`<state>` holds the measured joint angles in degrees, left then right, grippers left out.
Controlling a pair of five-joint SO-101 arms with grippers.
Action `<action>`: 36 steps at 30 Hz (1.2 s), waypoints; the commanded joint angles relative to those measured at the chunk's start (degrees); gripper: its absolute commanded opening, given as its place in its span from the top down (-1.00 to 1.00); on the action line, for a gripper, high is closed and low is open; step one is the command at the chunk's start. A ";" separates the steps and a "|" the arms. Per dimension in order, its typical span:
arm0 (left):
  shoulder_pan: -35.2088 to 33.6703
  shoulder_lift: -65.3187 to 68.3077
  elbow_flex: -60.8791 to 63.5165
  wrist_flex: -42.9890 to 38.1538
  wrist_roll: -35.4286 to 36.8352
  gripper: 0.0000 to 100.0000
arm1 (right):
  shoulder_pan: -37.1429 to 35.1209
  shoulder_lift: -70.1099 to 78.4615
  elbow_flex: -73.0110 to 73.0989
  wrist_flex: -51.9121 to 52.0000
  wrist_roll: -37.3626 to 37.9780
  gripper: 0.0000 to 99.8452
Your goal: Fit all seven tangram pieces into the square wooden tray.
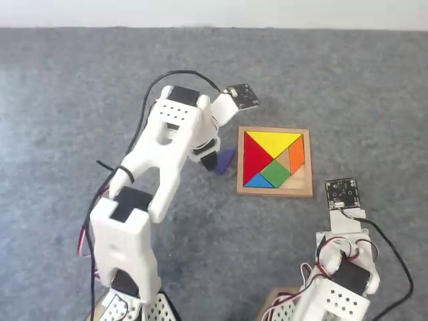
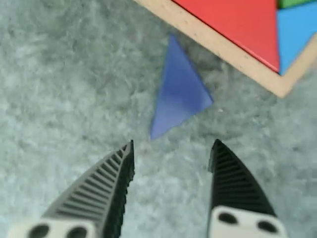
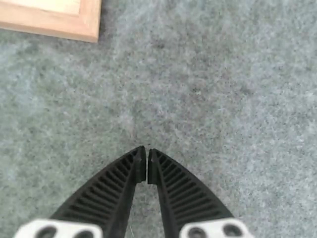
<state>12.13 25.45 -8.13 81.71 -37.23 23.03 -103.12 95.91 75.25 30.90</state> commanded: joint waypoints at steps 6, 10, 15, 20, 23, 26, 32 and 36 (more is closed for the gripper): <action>0.88 6.24 -2.77 -7.30 -0.97 0.52 | -0.40 -0.84 0.62 0.66 0.00 0.94; 3.25 6.33 -2.77 -9.14 -0.88 0.52 | -0.40 -0.84 0.62 0.66 0.00 0.94; 4.48 7.03 -2.51 -12.13 -0.88 0.52 | -0.40 -0.84 0.62 0.66 0.00 0.94; 4.31 11.08 -2.77 -12.66 -0.79 0.52 | -0.40 -0.84 0.62 0.66 0.00 0.94; 4.04 12.22 -4.18 -12.04 -0.62 0.53 | -0.40 -0.84 0.62 0.66 0.00 0.94; 4.31 12.48 -5.32 -9.58 -0.53 0.58 | -0.40 -0.84 0.62 0.66 0.00 0.94; 6.42 12.04 -5.23 -1.93 2.29 0.84 | -0.40 -0.84 0.62 0.66 0.00 0.94; 6.24 10.02 -7.16 0.44 6.59 0.85 | -0.40 -0.84 0.62 0.66 0.00 0.94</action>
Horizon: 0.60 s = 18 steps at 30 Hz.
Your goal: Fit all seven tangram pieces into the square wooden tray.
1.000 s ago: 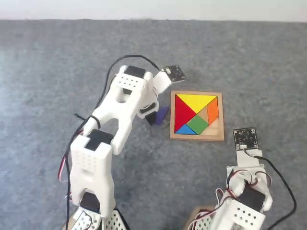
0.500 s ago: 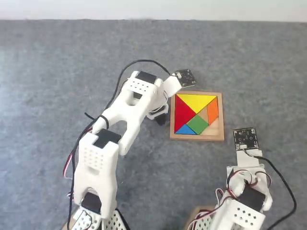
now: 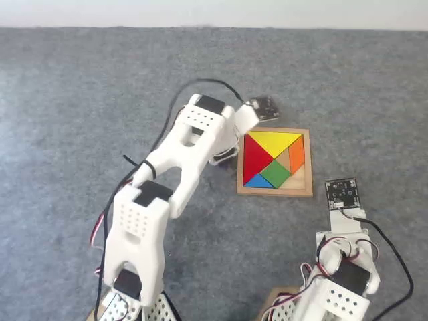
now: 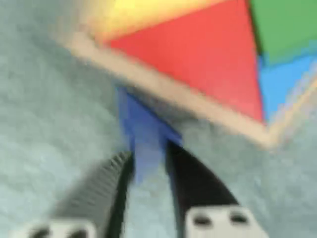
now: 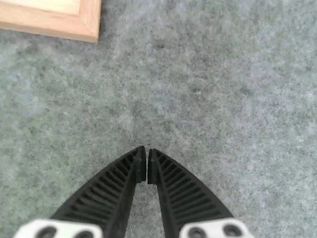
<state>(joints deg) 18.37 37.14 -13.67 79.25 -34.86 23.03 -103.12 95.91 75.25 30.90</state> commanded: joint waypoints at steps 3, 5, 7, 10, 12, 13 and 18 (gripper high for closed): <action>0.00 -5.45 -3.56 4.48 6.33 0.85 | -0.40 -0.84 0.62 0.66 0.00 0.94; 1.14 -7.38 -3.82 5.89 5.98 0.85 | -0.40 -0.84 0.62 0.66 0.00 0.94; 1.76 -8.44 -3.82 5.45 5.98 0.84 | -0.40 -0.84 0.62 0.66 0.00 0.94; 0.62 -7.65 -4.53 2.11 6.42 0.66 | -0.40 -0.84 0.62 0.66 0.00 0.94; -0.26 -5.98 -4.70 -0.62 6.24 0.55 | -0.40 -0.84 0.62 0.66 0.00 0.94; -0.70 -4.75 -4.70 -1.49 6.07 0.53 | -0.40 -0.84 0.62 0.66 0.00 0.94; -2.73 0.62 -4.79 -4.22 4.66 0.55 | -0.40 -0.84 0.62 0.66 0.00 0.94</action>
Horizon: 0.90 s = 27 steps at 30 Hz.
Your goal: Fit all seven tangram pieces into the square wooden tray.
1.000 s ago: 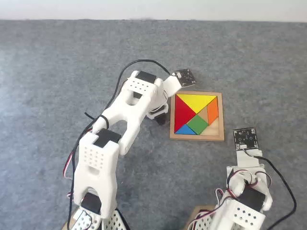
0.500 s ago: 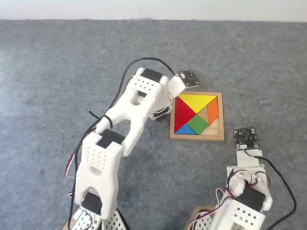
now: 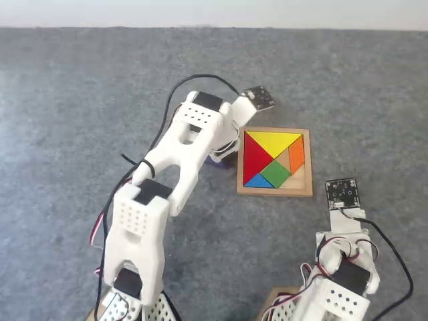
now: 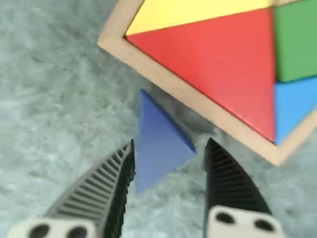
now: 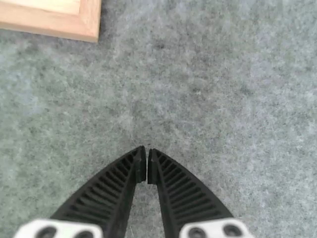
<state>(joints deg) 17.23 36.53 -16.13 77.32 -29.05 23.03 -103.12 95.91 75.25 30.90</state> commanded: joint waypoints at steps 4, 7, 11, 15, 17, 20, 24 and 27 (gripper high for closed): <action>-2.81 2.90 -2.42 -2.64 -2.11 0.56 | -0.40 -0.84 0.62 0.66 0.00 0.94; -3.69 3.25 -2.59 -2.64 -4.22 0.56 | -0.40 -0.84 0.62 0.66 0.00 0.94; -3.16 3.69 -2.42 1.85 -4.40 0.63 | -0.40 -0.84 0.62 0.66 0.00 0.94; -0.26 4.75 -2.59 7.65 -2.55 0.77 | -0.40 -0.84 0.62 0.66 0.00 0.94; 0.44 4.66 -3.03 8.79 -0.70 0.80 | -0.40 -0.84 0.62 0.66 0.00 0.94; 1.23 2.29 -2.77 9.23 -0.26 0.80 | -0.40 -0.84 0.62 0.66 0.00 0.94; 2.64 -3.87 -0.92 8.88 -0.26 0.80 | -0.40 -0.84 0.62 0.66 0.00 0.94; 0.26 -7.56 -2.15 5.36 3.78 0.73 | -0.40 -0.84 0.62 0.66 0.00 0.94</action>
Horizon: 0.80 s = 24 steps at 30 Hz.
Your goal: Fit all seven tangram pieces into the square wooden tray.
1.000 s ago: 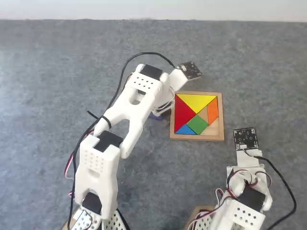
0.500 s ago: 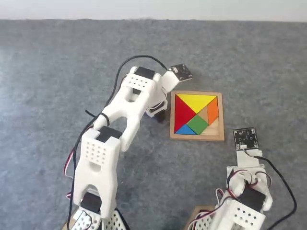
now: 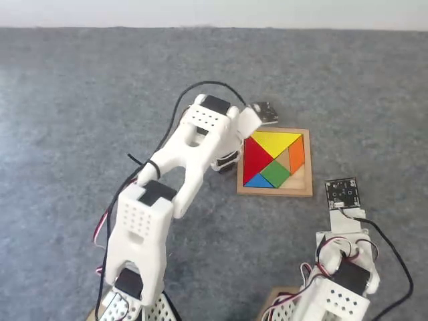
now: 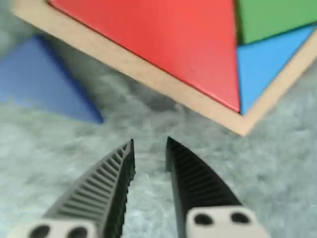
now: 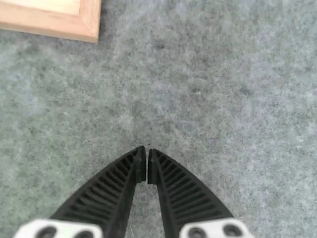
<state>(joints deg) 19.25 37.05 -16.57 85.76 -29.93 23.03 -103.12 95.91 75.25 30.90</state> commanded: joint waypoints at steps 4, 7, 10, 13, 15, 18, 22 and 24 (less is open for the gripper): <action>-6.68 -8.00 -4.44 -13.01 20.04 0.57 | -0.40 -0.84 0.62 0.66 0.00 0.94; -7.12 -4.40 -5.67 -16.70 29.01 0.56 | -0.40 -0.84 0.62 0.66 0.00 0.94; -5.80 0.44 -9.01 -17.32 32.53 0.56 | -0.40 -0.84 0.62 0.66 0.00 0.94; -5.63 5.98 -15.16 -17.05 36.31 0.56 | -0.40 -0.84 0.62 0.66 0.00 0.94; -5.80 9.76 -19.91 -15.82 37.89 0.56 | -0.40 -0.84 0.62 0.66 0.00 0.94; -6.07 15.65 -27.56 -10.81 38.24 0.56 | -0.40 -0.84 0.62 0.66 0.00 0.94; -5.98 23.03 -38.29 -1.32 37.98 0.56 | -0.40 -0.84 0.62 0.66 0.00 0.94; -5.80 26.02 -43.56 4.31 37.98 0.56 | -0.40 -0.84 0.62 0.66 0.00 0.94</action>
<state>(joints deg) 13.01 59.47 -49.10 79.87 7.60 23.03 -103.12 95.91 75.25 30.90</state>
